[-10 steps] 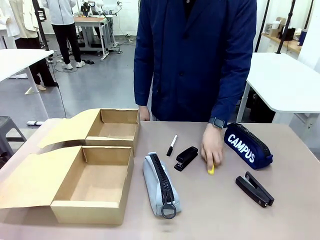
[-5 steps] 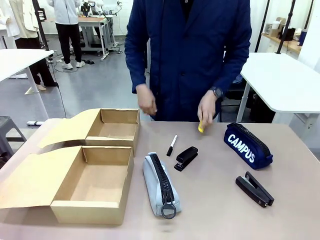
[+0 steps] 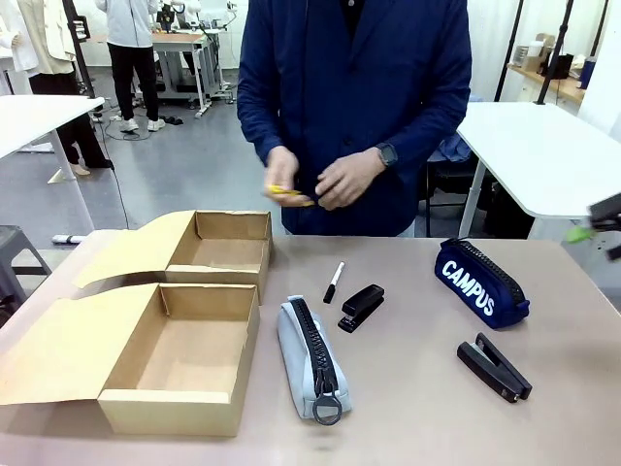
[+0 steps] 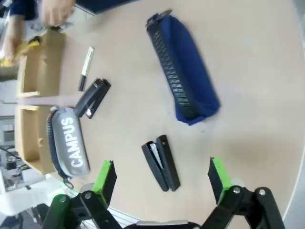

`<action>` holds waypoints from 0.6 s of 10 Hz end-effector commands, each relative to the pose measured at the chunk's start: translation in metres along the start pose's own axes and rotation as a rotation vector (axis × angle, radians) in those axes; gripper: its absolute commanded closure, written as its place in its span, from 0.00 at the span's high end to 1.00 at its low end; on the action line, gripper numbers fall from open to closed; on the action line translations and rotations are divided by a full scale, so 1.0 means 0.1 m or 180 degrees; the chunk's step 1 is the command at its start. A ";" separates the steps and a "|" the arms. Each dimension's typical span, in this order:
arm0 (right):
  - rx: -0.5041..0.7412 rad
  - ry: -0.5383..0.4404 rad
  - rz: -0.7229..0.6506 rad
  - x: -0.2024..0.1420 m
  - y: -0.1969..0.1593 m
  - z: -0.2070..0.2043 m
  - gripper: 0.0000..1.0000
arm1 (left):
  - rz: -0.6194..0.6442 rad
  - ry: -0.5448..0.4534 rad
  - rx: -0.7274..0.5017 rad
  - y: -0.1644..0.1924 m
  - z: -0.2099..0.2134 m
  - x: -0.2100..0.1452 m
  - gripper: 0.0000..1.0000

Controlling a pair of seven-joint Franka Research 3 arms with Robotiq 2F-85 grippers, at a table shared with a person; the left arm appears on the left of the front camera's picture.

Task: Place items inside the box.
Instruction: Pick up a Pencil pouch or Stapler and place it inside the Mailer Box closest to the robot.

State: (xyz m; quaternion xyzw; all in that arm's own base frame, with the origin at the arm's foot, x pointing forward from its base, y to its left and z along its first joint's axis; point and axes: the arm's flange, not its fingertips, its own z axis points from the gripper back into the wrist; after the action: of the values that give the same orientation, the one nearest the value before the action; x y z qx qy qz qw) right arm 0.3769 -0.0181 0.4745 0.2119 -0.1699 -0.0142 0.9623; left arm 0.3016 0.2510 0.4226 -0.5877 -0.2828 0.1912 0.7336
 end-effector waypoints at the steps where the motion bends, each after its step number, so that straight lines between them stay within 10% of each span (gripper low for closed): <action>1: -0.0564 0.0266 -0.0188 0.35 0.41 -0.29 1.00 | -0.0052 0.0021 -0.0024 -0.01 0.02 -0.02 1.00; 6: -0.1413 0.0341 -0.0219 0.95 0.88 -1.01 1.00 | -0.0052 0.0021 -0.0024 -0.01 0.02 -0.02 1.00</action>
State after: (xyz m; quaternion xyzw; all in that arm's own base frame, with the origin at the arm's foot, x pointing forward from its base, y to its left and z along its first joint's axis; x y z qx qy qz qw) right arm 0.4812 0.0905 0.4547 0.0159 -0.1162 -0.0497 0.9919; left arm 0.3015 0.2515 0.4232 -0.5875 -0.2832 0.1910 0.7336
